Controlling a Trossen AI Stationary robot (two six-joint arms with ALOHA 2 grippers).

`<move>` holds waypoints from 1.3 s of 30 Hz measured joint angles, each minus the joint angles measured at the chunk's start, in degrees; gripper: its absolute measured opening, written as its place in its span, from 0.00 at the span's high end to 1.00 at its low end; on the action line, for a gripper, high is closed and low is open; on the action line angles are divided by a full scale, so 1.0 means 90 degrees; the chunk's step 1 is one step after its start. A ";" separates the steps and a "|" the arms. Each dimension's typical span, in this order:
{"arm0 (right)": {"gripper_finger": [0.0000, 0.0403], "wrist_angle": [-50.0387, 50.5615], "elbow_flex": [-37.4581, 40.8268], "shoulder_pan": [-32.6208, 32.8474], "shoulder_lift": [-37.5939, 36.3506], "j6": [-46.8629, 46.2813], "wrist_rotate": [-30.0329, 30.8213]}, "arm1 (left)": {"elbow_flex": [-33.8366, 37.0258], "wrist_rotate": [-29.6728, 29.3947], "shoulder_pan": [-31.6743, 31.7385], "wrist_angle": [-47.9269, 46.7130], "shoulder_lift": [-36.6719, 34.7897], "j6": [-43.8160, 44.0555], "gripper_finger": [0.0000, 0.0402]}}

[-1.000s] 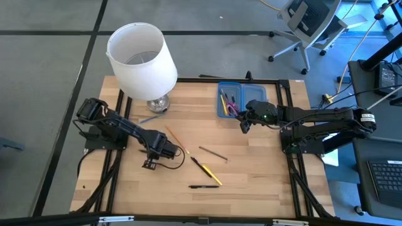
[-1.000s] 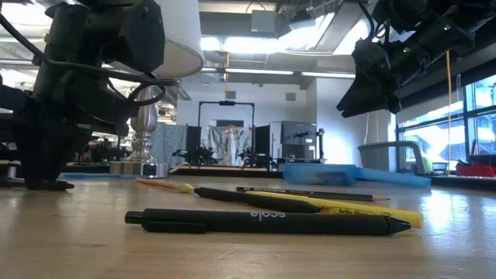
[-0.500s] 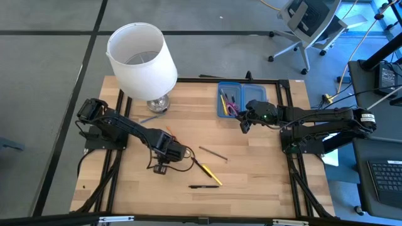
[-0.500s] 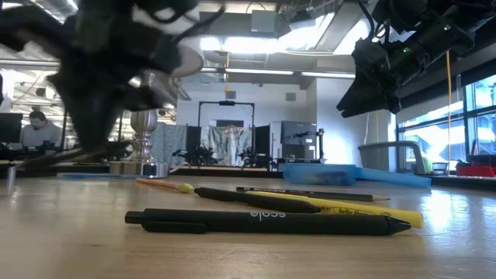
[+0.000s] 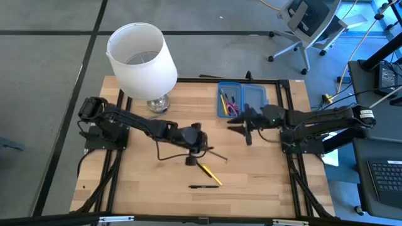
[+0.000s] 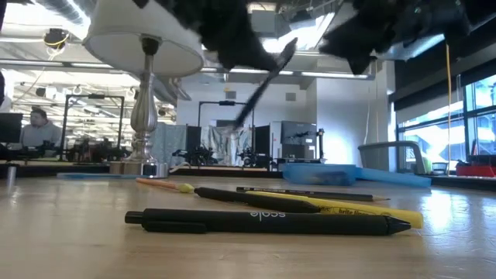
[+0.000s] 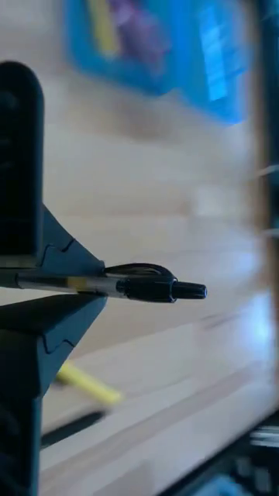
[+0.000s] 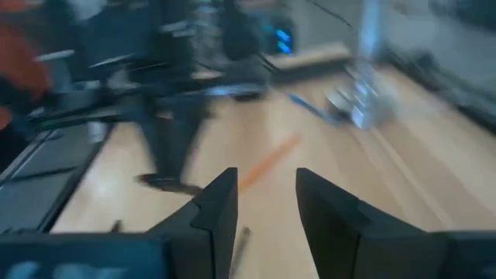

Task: Pick & place school supplies into a supply box
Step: Put the black transparent pen into the blue supply box

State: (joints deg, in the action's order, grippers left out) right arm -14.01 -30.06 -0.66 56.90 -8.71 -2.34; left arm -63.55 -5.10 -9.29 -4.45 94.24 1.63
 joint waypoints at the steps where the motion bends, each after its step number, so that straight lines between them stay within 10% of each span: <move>1: 0.66 -0.0102 0.0000 0.0094 0.0000 0.0164 -0.0057 | 0.0000 -0.0004 0.0043 0.0248 0.0000 -0.0121 0.94; 23: 0.65 -0.0573 0.0000 0.0645 0.0002 -0.0173 -0.0081 | 0.0000 0.0031 0.0426 0.2348 -0.0005 -0.0489 0.94; 39: 0.36 -0.0823 0.0000 0.0645 0.0005 -0.0511 -0.0039 | 0.0000 0.0024 0.0426 0.2529 -0.0010 -0.0481 0.94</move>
State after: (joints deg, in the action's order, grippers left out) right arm -21.41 -30.06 5.15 56.95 -13.31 -2.69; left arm -63.55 -4.89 -5.45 18.31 94.15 -2.70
